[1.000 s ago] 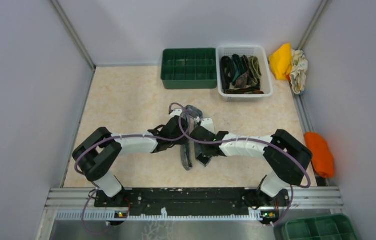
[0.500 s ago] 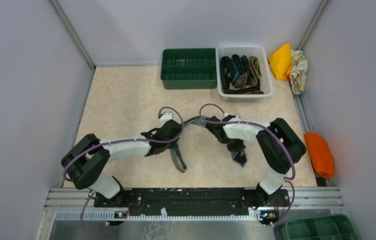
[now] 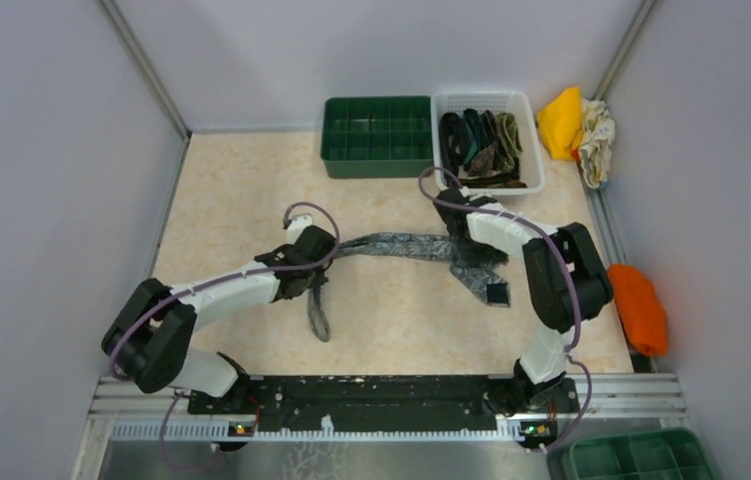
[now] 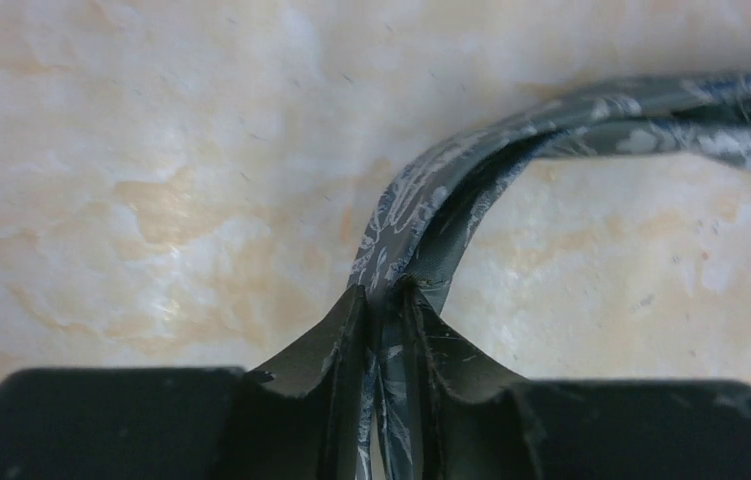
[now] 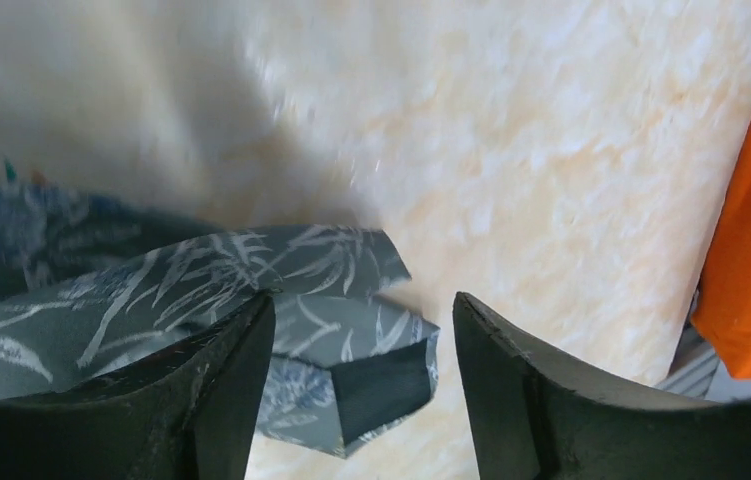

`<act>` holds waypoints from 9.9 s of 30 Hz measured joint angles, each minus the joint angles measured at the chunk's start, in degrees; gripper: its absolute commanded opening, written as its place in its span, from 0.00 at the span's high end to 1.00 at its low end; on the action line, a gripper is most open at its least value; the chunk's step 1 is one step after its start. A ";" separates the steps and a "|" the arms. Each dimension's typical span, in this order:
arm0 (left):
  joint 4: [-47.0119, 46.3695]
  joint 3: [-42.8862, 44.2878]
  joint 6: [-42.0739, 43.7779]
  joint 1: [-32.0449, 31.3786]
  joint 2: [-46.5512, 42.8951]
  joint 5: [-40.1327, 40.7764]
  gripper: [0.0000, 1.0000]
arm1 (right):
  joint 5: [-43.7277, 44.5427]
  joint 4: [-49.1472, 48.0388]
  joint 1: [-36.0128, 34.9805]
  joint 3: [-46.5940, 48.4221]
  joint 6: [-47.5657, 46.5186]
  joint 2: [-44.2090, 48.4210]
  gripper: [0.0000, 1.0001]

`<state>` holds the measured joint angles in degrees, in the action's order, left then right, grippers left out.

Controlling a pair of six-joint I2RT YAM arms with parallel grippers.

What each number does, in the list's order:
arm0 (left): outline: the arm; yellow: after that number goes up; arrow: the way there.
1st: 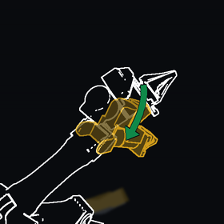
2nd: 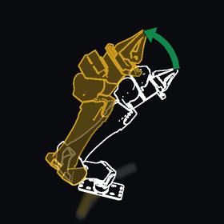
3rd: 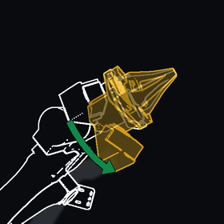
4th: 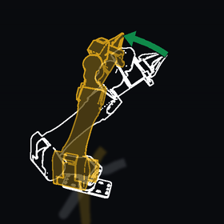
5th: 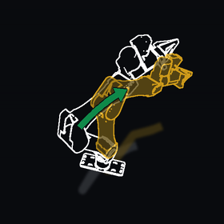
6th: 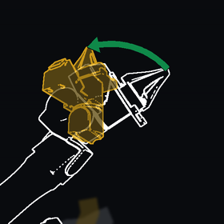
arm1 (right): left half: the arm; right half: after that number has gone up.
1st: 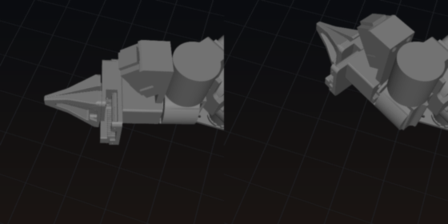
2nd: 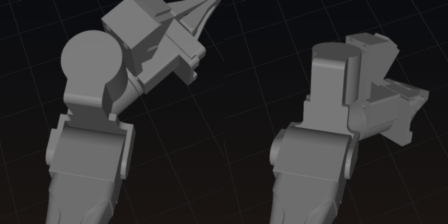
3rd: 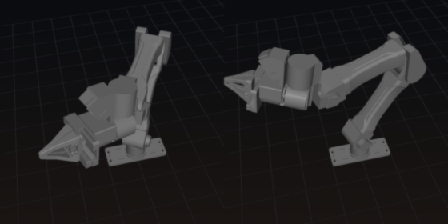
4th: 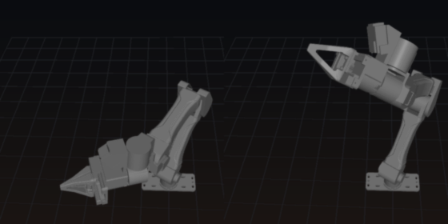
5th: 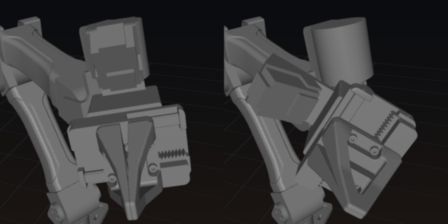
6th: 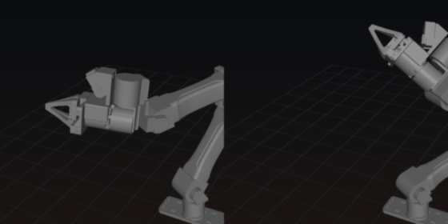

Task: Roll the ties
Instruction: Flatten out the tie at the center of the board.

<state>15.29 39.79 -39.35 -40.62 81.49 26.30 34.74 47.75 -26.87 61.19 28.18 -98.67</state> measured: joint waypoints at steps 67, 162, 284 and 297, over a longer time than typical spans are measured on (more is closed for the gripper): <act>-4.20 15.15 4.55 20.39 3.10 -21.27 1.00 | -33.73 -28.50 -3.08 -1.77 -8.66 5.25 0.99; -21.40 5.27 2.93 15.63 12.68 -21.92 1.00 | -28.28 -22.99 29.05 -2.67 -8.90 0.24 1.00; 0.26 12.41 2.97 -1.99 0.44 3.39 1.00 | -50.01 -21.68 -1.92 9.94 -19.87 -8.37 0.61; -7.28 4.37 1.03 0.22 -35.30 22.16 1.00 | -54.73 -34.84 -9.16 1.42 -24.65 -0.85 0.48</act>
<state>8.01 44.16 -38.33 -40.40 46.19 48.47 -19.99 12.91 -36.03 62.61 3.53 -99.53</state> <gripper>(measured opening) 0.005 0.509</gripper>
